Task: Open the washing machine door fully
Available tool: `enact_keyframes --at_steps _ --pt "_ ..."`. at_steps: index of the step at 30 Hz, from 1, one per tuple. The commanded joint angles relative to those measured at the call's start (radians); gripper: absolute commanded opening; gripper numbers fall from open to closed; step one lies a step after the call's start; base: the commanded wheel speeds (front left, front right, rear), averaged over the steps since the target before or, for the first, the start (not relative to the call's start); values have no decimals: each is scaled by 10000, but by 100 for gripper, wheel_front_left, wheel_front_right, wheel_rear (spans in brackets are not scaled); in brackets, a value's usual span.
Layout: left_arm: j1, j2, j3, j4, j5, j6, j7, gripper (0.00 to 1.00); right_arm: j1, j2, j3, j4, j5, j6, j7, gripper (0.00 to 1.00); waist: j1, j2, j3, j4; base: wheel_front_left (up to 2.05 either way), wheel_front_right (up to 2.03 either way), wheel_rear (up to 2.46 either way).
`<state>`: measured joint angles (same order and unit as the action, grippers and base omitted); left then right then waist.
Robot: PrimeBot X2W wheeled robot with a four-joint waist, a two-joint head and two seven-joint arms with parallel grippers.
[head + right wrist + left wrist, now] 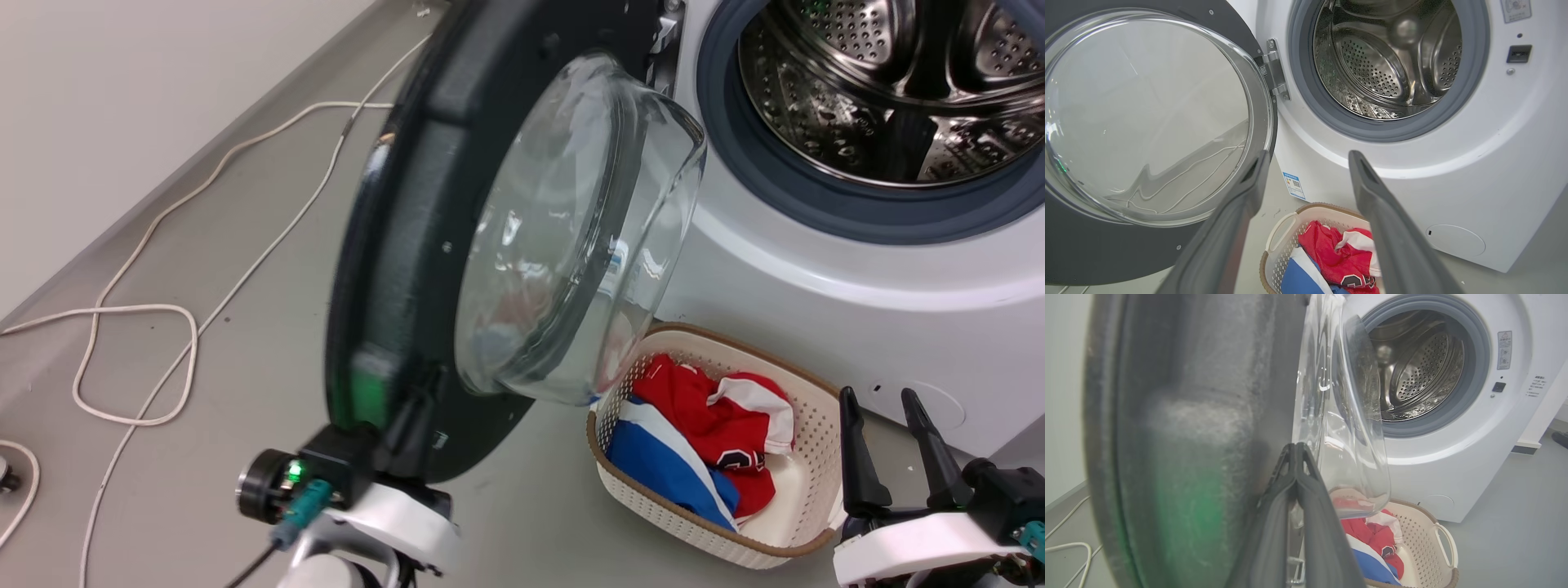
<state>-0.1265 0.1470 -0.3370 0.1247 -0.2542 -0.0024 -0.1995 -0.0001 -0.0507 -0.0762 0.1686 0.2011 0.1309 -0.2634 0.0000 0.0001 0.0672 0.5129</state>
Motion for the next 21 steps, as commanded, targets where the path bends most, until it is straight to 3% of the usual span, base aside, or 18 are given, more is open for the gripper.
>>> enact_keyframes --at_steps 1,9,21 --pt "-130 132 248 59 -100 117 -78 0 -133 10 -2 11 -92 -3 -19 100 0 -1 110 39 0 0 0" --pt "-583 592 1233 334 -615 265 -318 0 -342 10 -77 -76 -446 -3 -21 100 0 -1 776 -82 0 0 0" --pt "-1594 1518 2581 1242 -1368 15 -503 0 -642 -332 -188 -137 -822 -3 -19 100 0 -1 1757 -480 0 0 0"
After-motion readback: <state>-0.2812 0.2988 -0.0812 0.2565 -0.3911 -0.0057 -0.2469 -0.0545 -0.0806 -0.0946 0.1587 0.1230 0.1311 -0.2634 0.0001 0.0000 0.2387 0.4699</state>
